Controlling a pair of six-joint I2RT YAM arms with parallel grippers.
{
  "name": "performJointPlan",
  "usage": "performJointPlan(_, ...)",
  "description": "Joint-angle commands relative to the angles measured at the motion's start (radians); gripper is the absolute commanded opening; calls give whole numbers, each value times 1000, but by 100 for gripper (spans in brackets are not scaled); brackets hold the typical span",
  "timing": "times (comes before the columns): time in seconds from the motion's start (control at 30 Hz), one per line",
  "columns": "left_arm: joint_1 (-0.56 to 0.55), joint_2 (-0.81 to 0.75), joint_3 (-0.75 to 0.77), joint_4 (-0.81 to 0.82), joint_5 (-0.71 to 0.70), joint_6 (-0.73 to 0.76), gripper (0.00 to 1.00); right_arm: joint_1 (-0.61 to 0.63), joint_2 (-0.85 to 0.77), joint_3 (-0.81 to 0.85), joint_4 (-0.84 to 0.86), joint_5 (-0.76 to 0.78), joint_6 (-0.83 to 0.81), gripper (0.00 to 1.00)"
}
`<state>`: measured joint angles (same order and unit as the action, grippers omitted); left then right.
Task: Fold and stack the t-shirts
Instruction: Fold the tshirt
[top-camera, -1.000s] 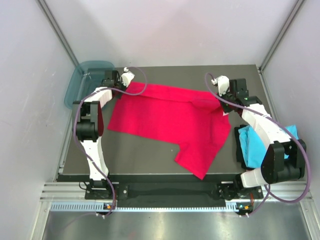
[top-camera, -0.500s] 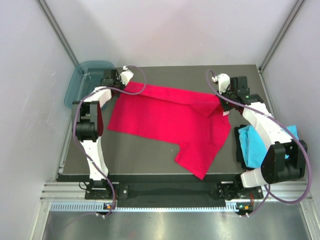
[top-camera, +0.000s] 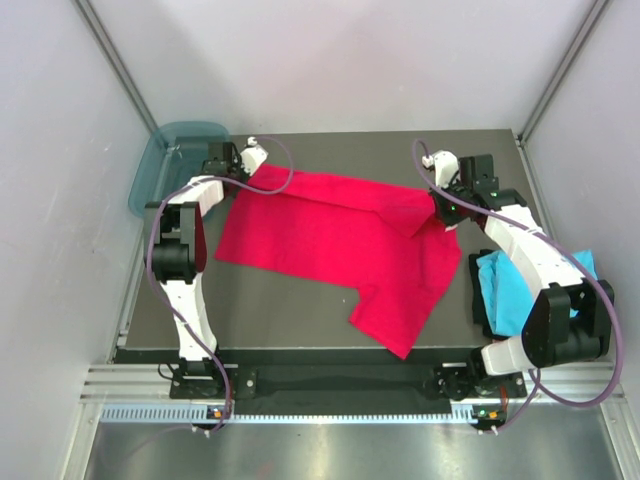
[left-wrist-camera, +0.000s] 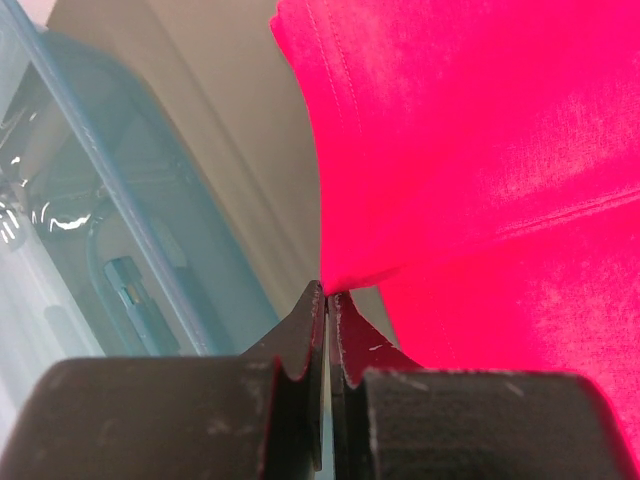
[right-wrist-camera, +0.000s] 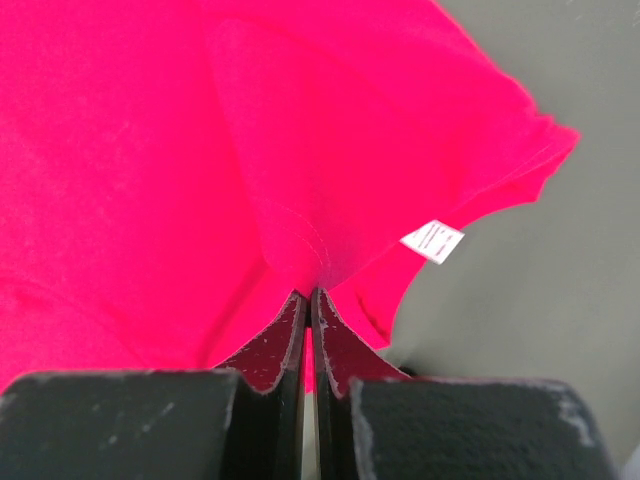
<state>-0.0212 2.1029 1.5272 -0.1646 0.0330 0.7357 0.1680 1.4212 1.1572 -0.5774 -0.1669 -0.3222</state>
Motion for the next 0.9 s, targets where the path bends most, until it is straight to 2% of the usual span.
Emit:
performJointPlan(0.0,10,-27,-15,48,-18,25,0,8,-4,-11,13,-42,23,0)
performJointPlan(0.3,10,-26,-29,45,-24,28,0,8,1,-42,21,-42,11,0)
performJointPlan(0.4,10,-33,-33,48,-56,24,15,8,1,-42,21,-43,11,0)
performJointPlan(0.43,10,-40,-36,53,-77,19,25,8,-1,-42,21,-45,11,0)
performJointPlan(0.57,10,-81,-38,63,-105,10,38,8,1,-39,19,-49,9,0)
performJointPlan(0.87,-28,-93,103,-49,10,-76,38,10,13,-62,57,-45,-3,0)
